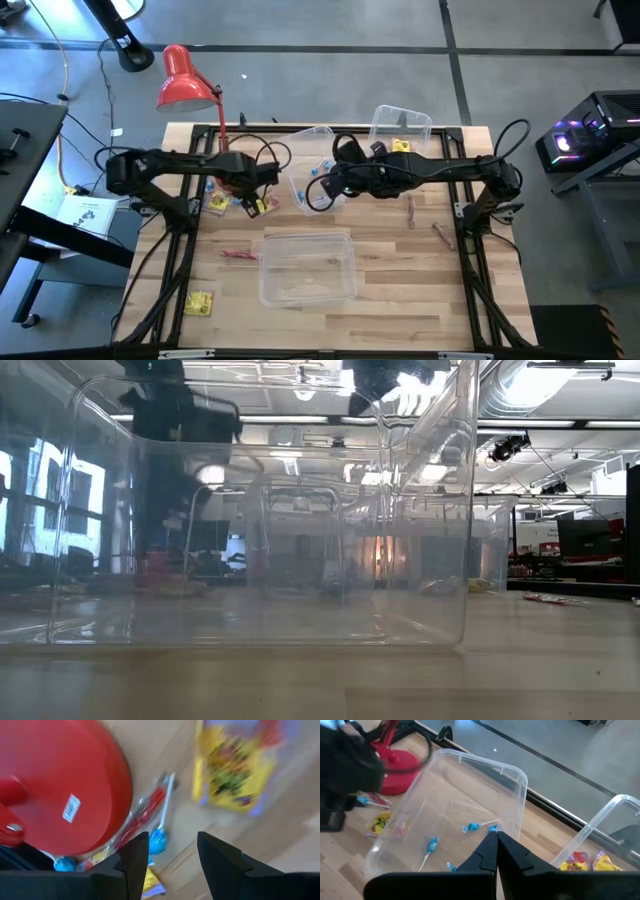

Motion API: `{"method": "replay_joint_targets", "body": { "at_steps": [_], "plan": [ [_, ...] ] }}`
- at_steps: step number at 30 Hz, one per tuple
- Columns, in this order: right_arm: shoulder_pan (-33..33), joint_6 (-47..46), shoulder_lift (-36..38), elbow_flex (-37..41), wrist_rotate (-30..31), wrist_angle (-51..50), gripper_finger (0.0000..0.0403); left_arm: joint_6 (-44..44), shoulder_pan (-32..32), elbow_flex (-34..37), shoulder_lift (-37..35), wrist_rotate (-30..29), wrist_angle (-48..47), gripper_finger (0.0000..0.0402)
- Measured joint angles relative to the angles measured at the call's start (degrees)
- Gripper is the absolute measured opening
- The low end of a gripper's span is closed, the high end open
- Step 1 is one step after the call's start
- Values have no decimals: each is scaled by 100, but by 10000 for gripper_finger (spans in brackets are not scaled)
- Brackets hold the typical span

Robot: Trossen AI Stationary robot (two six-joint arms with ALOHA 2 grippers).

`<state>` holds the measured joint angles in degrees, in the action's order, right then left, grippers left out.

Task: Sort candy
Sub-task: Put the blue lollipop into the top left transparent bin

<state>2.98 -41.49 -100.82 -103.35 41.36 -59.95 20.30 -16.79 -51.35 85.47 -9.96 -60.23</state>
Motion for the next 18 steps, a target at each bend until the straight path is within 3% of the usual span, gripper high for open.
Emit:
{"method": "replay_joint_targets", "body": {
  "at_steps": [12, 15, 18],
  "plan": [
    [0, 58, 0, 0, -4, 112, 0, -470, -128, 424, 985, -61, 373, 157],
    [0, 57, 0, 0, -4, 112, 0, -603, -95, 421, 1038, 47, 395, 128],
    [0, 58, 0, 2, -2, 112, 0, -689, -71, 426, 956, 103, 339, 64]
  ]
}}
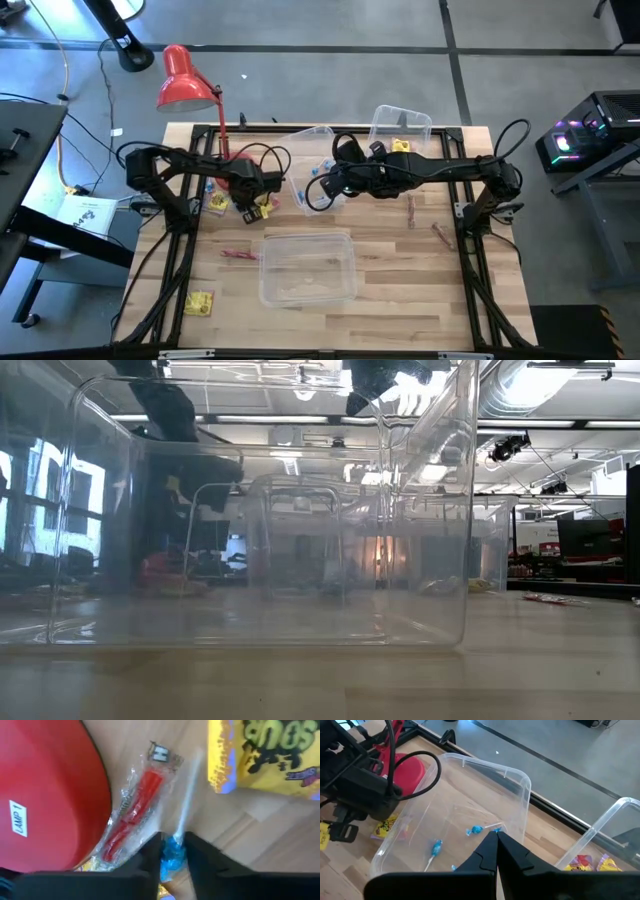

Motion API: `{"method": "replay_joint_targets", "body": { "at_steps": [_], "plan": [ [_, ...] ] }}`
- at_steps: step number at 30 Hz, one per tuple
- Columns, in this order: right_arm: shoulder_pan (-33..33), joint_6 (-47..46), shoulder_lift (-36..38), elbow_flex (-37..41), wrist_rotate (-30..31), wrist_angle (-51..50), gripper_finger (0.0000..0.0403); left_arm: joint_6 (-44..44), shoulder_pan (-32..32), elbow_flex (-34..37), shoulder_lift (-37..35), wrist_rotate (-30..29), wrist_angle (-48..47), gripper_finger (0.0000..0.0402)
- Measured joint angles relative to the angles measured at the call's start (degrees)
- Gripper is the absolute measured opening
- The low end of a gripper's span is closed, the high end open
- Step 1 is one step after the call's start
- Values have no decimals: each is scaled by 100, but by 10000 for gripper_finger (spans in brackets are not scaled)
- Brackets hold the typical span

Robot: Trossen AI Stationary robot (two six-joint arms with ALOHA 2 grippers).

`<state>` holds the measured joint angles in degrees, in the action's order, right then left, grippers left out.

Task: Sort candy
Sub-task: Put the blue lollipop into the top left transparent bin

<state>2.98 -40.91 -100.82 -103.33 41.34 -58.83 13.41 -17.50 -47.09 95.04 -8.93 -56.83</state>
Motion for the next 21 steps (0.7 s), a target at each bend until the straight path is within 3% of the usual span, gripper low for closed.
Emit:
{"method": "replay_joint_targets", "body": {
  "at_steps": [1, 3, 15, 21],
  "plan": [
    [0, 6, 0, 0, 0, 0, 0, 2, 0, 2, -46, 22, -9, 34],
    [-12, 88, 1, 0, 0, 0, 0, 82, -17, 9, -188, 3, -47, 13],
    [-48, 129, 2, 0, 1, 0, 0, 351, -48, -60, -1744, 763, -654, 3],
    [-48, 132, 4, 0, 42, 9, 0, 450, 84, -712, -2635, 857, 216, 1]
  ]
}}
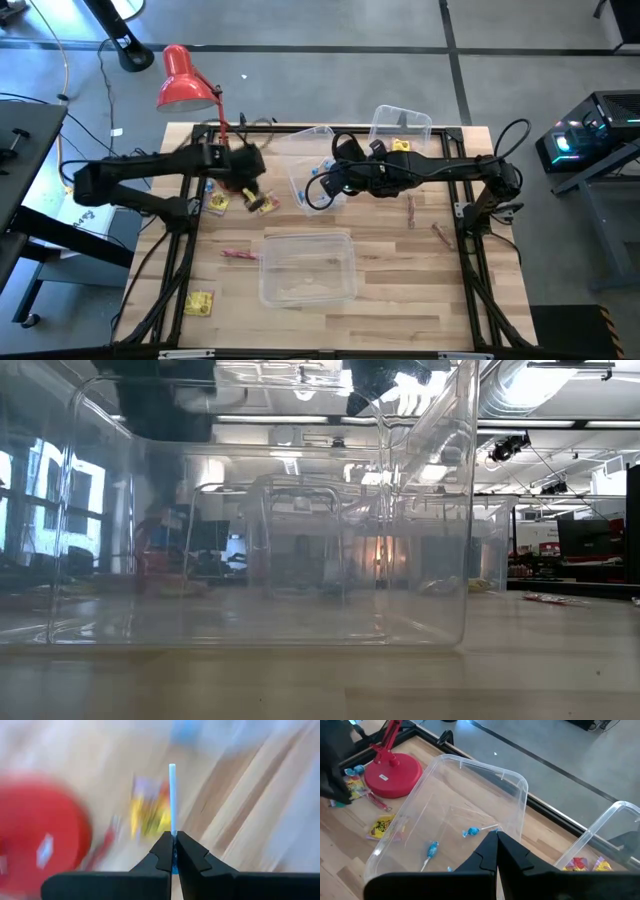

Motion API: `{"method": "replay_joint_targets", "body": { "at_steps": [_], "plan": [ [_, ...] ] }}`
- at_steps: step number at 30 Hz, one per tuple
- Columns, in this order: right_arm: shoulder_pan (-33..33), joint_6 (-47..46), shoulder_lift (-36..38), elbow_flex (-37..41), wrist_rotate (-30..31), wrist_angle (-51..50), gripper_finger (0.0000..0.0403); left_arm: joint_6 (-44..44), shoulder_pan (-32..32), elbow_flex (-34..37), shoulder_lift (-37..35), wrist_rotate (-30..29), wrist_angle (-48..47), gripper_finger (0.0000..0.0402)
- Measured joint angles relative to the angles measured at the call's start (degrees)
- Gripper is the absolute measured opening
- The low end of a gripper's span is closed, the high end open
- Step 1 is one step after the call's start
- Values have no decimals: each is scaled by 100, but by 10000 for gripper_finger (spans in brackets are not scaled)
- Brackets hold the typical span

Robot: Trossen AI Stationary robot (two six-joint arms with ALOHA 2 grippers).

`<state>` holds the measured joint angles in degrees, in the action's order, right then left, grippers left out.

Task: Sort candy
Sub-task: Put the blue lollipop into the top left transparent bin

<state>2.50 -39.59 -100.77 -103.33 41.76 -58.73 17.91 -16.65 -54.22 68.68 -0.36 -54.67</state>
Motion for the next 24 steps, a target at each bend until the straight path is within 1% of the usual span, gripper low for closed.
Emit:
{"method": "replay_joint_targets", "body": {
  "at_steps": [3, 6, 9, 11, 13, 15, 18, 21, 24],
  "plan": [
    [0, -1, 0, 0, 0, 32, 0, -12, 38, -265, -270, -155, 1097, 1],
    [0, -25, 20, -29, 0, 39, 0, -306, 38, -379, -301, -96, 2386, 1],
    [1, -7, 64, -111, 25, 55, 0, -887, 38, -398, -49, -81, 3194, 1],
    [13, 19, 82, -194, 126, 62, 0, -1029, 38, -398, 230, -384, 3533, 4],
    [15, 90, 106, -287, 242, 45, 0, -1053, 36, -396, 499, -658, 3775, 16],
    [15, 167, 111, -429, 315, 41, 0, -1049, 32, -396, 750, -682, 3976, 39],
    [15, 386, 114, -660, 321, 38, 0, -955, 38, -397, 975, -617, 4027, 85],
    [15, 563, 114, -802, 362, 38, 0, -522, 38, -529, 1016, -616, 3878, 133],
    [15, 723, 114, -877, 461, 27, 0, -411, 14, -724, 926, -620, 3368, 176]
  ]
}}
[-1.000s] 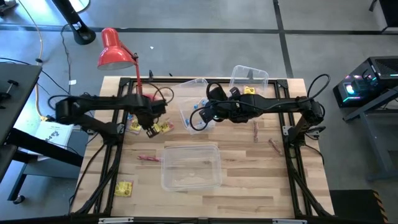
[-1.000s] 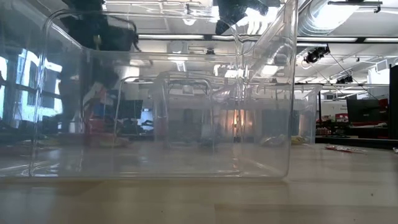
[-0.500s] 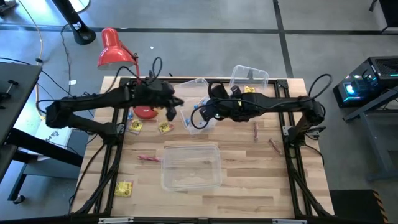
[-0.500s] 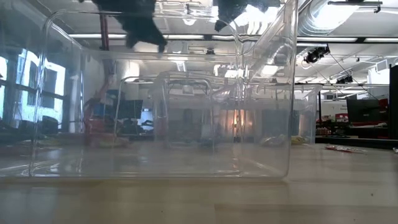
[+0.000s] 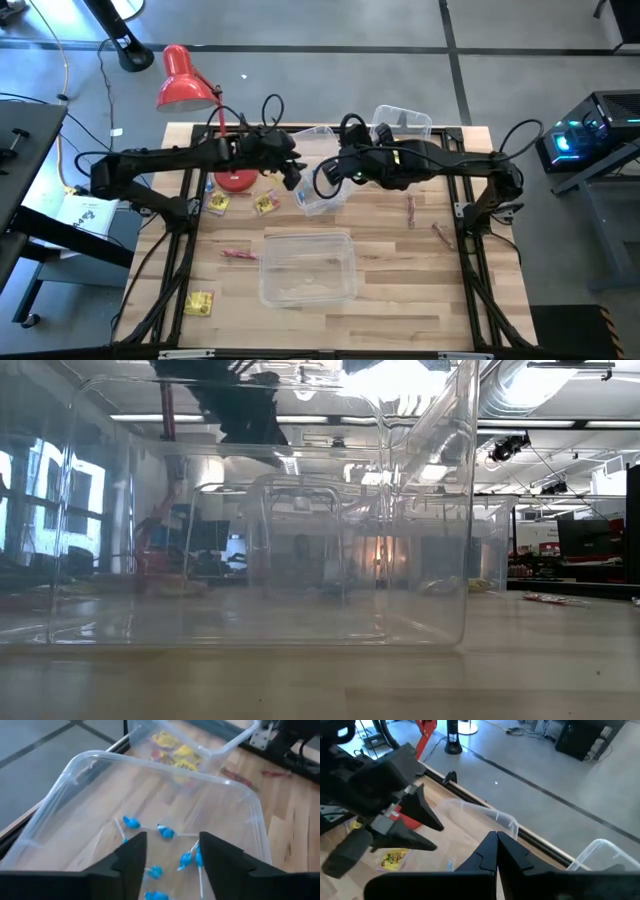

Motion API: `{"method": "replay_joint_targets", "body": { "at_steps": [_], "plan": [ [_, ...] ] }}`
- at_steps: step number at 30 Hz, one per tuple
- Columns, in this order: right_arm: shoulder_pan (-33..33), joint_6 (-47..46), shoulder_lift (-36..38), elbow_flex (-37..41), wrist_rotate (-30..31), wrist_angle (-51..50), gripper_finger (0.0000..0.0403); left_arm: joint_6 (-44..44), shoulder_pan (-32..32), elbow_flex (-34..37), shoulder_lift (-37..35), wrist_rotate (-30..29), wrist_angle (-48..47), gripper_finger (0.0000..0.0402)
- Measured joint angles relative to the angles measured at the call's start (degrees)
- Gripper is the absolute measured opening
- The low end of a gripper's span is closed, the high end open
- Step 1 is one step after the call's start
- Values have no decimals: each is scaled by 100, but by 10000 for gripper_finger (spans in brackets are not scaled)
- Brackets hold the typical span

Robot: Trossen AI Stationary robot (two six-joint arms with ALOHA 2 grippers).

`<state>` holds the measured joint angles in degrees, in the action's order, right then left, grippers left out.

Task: Sort candy
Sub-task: Put the blue lollipop into the top left transparent bin

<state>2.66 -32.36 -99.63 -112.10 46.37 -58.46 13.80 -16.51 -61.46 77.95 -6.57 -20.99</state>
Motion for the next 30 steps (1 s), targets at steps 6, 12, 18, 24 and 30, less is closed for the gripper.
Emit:
{"method": "replay_joint_targets", "body": {
  "at_steps": [6, 12, 18, 24, 30],
  "plan": [
    [-44, -16, 0, 1, 20, -77, 0, 204, -2, -301, -318, -378, -1840, 230],
    [-42, -17, 0, 3, 22, -81, 0, 2105, 2, -285, -487, -2072, -4396, 236],
    [-81, 81, 0, 5, 21, -82, 0, 3497, 2, 403, -482, -2269, -4636, 236],
    [-85, 275, 0, 7, 9, -190, 0, 5149, 40, 1656, -469, -2056, -4543, 236],
    [-236, 389, -2, 9, -84, -251, 0, 6536, 340, 2439, -467, -1934, -4142, 236]
  ]
}}
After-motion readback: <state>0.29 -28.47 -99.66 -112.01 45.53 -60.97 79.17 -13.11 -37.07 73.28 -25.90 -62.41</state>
